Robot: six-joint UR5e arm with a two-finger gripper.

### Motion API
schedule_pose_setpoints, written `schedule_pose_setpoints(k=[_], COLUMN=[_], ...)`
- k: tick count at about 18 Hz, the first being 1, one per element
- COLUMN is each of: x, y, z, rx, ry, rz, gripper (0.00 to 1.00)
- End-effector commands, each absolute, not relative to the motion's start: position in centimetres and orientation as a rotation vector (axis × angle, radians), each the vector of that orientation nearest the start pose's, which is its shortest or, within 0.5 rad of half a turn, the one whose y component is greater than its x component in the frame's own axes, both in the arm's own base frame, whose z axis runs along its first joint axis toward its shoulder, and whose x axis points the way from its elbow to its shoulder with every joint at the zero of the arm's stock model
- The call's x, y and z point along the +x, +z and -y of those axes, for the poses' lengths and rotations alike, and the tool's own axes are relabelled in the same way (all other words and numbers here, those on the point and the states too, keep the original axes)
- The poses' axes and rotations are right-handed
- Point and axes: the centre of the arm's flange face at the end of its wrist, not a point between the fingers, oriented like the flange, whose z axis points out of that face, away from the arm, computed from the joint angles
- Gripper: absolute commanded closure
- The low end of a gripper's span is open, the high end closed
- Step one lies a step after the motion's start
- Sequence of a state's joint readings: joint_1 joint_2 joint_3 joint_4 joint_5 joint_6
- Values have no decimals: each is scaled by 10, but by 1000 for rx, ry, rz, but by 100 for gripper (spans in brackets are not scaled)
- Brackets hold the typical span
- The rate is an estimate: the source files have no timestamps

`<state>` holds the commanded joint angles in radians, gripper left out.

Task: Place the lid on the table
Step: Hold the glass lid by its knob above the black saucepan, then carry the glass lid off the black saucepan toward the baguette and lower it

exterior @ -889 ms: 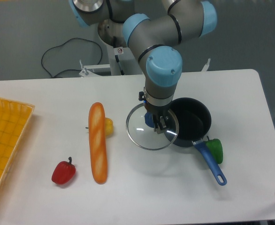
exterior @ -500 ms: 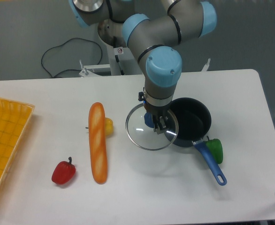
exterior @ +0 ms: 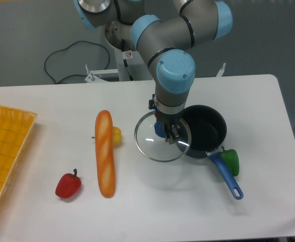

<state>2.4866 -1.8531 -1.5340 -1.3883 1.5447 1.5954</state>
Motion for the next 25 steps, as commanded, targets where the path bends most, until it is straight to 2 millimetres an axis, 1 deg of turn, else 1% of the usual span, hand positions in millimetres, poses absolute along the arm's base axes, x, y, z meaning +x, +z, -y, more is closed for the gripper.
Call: schedule_pose_setpoints(k=[2, 4, 7, 9, 12, 14, 15, 17, 20, 22, 25], x=[-387, -381, -382, -376, -377, -378, -373, -372, -363, -359, -360], y=[370, 369, 366, 363, 361, 360, 357, 348, 334, 326, 322], z=[-469, -475, -480, -487, -490, -501, -508, -516, -537, -543, -544], rx=[-2970, -2976, -2993, -3003, -3024, -3023, -3024, -3033, -3034, -3034, -3036], ry=[-107, -100, -69, -69, -72, -32, -25, -26, 13, 16, 8], rz=[-1005, -987, -928, -903, -831, -777, -767, -735, -663, -667, -670], gripper=[41, 41, 41, 41, 41, 41, 41, 41, 41, 41, 41])
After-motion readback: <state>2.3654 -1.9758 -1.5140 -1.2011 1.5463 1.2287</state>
